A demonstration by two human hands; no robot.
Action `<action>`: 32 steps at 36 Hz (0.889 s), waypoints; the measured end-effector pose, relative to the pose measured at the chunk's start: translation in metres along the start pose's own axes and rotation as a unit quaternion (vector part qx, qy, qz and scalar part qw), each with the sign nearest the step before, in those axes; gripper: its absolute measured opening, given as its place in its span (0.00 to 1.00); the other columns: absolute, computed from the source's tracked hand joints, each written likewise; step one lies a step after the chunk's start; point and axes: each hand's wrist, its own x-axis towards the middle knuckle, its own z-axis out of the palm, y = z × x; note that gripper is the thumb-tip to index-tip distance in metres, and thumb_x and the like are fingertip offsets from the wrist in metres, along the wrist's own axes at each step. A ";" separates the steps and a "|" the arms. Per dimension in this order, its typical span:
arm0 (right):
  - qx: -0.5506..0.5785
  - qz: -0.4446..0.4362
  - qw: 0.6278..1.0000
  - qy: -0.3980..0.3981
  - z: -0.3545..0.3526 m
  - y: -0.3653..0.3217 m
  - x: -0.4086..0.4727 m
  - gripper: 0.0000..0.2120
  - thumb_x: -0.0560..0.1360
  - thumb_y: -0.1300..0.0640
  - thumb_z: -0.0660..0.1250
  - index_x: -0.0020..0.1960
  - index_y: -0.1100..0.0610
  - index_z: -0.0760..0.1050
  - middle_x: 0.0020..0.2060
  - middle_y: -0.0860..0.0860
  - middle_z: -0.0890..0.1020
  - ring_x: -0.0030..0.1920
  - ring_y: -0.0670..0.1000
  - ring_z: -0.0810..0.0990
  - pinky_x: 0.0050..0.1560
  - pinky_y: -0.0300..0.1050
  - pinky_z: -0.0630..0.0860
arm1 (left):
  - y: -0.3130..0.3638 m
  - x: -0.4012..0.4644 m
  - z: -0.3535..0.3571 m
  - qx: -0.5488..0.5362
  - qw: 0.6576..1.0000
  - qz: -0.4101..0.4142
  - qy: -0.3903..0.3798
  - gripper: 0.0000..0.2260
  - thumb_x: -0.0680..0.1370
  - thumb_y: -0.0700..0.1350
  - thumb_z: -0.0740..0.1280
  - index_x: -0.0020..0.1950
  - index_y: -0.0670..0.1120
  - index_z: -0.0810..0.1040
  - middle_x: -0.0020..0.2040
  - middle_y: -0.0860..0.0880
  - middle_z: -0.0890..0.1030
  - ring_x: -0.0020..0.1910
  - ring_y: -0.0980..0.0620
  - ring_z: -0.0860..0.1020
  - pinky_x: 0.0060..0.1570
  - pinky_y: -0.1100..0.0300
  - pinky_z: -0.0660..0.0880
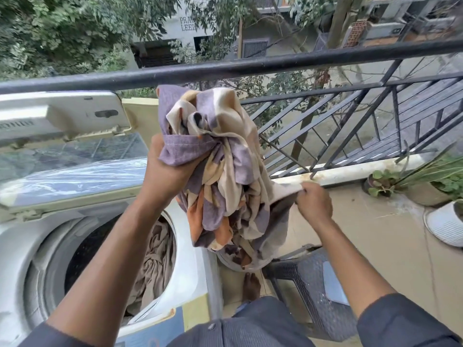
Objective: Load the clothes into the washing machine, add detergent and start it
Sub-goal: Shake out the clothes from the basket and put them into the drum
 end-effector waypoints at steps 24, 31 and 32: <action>0.269 -0.402 0.869 -0.107 -0.099 -0.156 -0.045 0.12 0.85 0.60 0.62 0.46 0.50 0.78 0.39 0.42 0.80 0.42 0.41 0.76 0.43 0.46 0.72 | -0.038 -0.002 0.024 0.221 0.962 -0.053 -0.152 0.22 0.66 0.68 0.80 0.52 0.55 0.89 0.49 0.55 0.89 0.53 0.54 0.87 0.53 0.46 0.84; 0.218 -0.272 0.937 -0.019 -0.083 -0.122 0.002 0.10 0.83 0.59 0.57 0.44 0.60 0.71 0.39 0.59 0.78 0.40 0.50 0.75 0.42 0.50 0.70 | -0.041 0.006 0.018 0.176 0.982 -0.049 -0.050 0.17 0.69 0.54 0.81 0.50 0.45 0.86 0.46 0.48 0.88 0.46 0.54 0.84 0.45 0.46 0.84; 0.195 -0.243 0.950 0.010 -0.083 -0.113 0.009 0.10 0.83 0.58 0.57 0.45 0.59 0.72 0.40 0.57 0.81 0.41 0.52 0.77 0.42 0.51 0.72 | -0.035 0.009 0.015 0.153 0.987 -0.045 -0.025 0.17 0.68 0.53 0.81 0.51 0.45 0.86 0.46 0.50 0.88 0.46 0.56 0.83 0.46 0.51 0.84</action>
